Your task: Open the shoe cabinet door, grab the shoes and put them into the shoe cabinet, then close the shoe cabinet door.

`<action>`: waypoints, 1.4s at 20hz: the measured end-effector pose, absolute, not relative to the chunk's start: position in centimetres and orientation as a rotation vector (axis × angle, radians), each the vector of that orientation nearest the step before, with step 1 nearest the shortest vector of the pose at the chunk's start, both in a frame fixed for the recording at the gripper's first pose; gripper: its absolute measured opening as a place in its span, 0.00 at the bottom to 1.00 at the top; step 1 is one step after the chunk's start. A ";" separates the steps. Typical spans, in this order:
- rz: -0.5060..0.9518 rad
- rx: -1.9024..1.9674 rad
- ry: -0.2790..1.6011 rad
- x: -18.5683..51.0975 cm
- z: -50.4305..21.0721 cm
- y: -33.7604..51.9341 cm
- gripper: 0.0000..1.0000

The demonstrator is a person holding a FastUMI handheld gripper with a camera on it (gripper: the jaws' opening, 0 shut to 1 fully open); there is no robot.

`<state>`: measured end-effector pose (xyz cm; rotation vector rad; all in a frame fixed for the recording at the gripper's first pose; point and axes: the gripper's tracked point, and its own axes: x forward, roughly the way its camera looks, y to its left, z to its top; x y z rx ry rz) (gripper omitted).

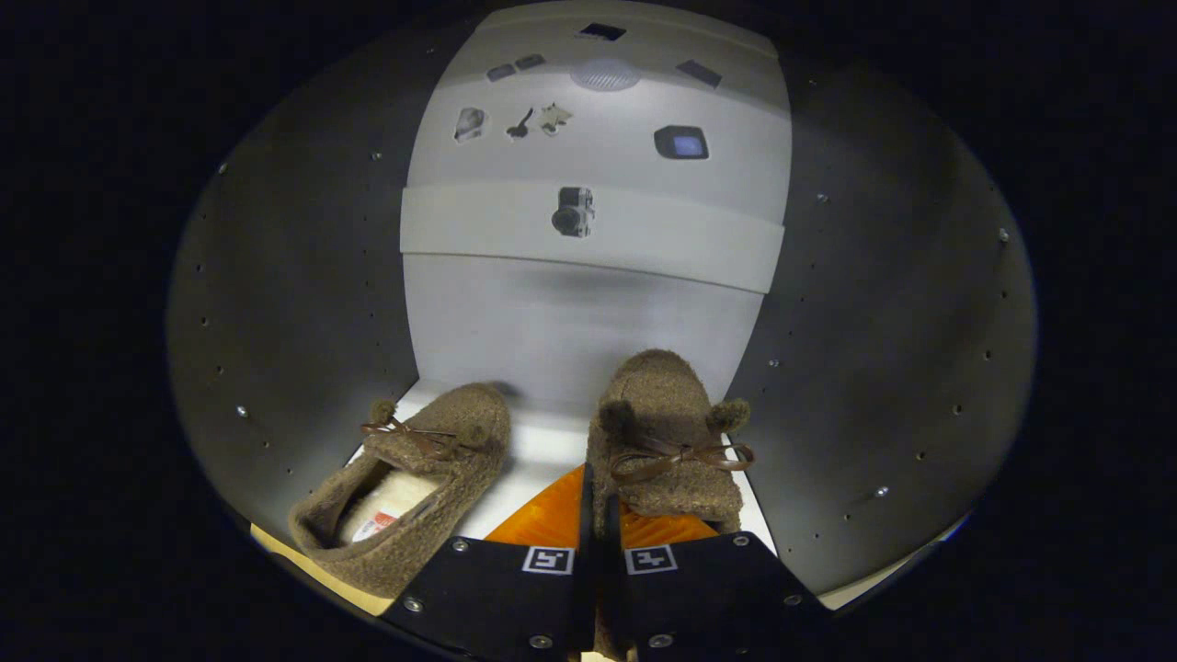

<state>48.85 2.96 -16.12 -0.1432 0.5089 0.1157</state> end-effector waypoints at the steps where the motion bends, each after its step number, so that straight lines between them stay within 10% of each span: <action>1: 0.110 -0.142 0.520 49.1 -16.6 2.9 0.06; 15: 0.080 -0.057 0.510 45.9 -15.4 2.6 0.17; 28: 0.011 -0.044 0.284 21.7 -4.1 2.2 0.18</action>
